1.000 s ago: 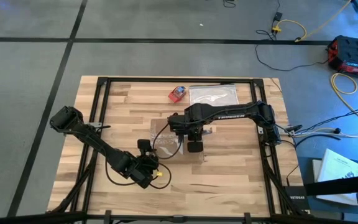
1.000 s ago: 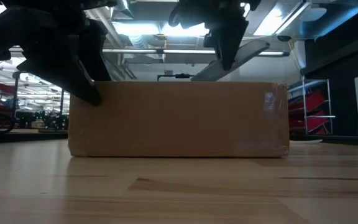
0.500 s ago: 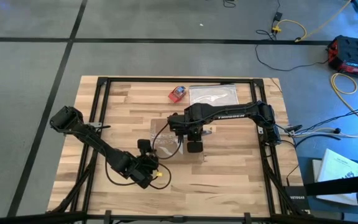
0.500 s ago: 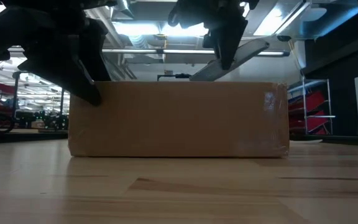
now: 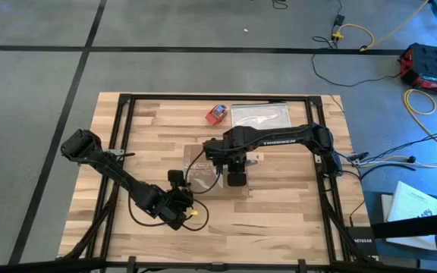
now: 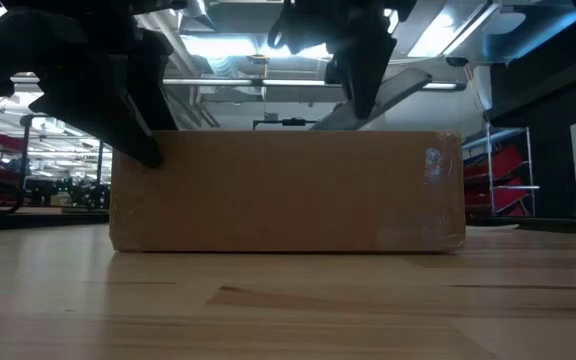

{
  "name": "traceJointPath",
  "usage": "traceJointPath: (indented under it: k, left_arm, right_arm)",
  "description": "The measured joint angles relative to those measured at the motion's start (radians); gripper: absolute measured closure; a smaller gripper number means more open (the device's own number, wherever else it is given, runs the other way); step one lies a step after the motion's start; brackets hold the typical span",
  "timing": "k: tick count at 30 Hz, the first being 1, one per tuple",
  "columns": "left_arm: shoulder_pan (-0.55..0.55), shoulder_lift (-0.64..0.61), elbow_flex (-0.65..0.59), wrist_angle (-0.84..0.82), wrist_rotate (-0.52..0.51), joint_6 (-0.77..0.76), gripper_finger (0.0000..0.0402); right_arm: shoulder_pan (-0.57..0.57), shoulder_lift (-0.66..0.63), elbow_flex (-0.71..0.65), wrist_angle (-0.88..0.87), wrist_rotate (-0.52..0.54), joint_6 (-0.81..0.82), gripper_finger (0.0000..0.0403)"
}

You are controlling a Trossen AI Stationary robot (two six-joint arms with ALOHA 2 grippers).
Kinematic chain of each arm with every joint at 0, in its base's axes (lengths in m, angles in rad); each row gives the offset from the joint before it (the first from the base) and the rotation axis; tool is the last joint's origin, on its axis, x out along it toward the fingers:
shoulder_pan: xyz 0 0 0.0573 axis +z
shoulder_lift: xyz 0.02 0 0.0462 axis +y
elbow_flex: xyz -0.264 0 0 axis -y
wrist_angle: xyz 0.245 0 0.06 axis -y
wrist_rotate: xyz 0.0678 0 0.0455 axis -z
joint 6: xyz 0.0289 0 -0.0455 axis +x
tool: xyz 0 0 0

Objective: Unpack boxes
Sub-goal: Open the box using the silver cutter

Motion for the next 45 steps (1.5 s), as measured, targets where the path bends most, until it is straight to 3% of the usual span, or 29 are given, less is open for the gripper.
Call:
traceJointPath:
  k: [45]
  left_arm:
    - [0.0, 0.0, -0.001, 0.003, 0.0, -0.005, 0.0167]
  right_arm:
    - [0.019, -0.025, 0.003, 0.052, 0.037, -0.026, 0.034]
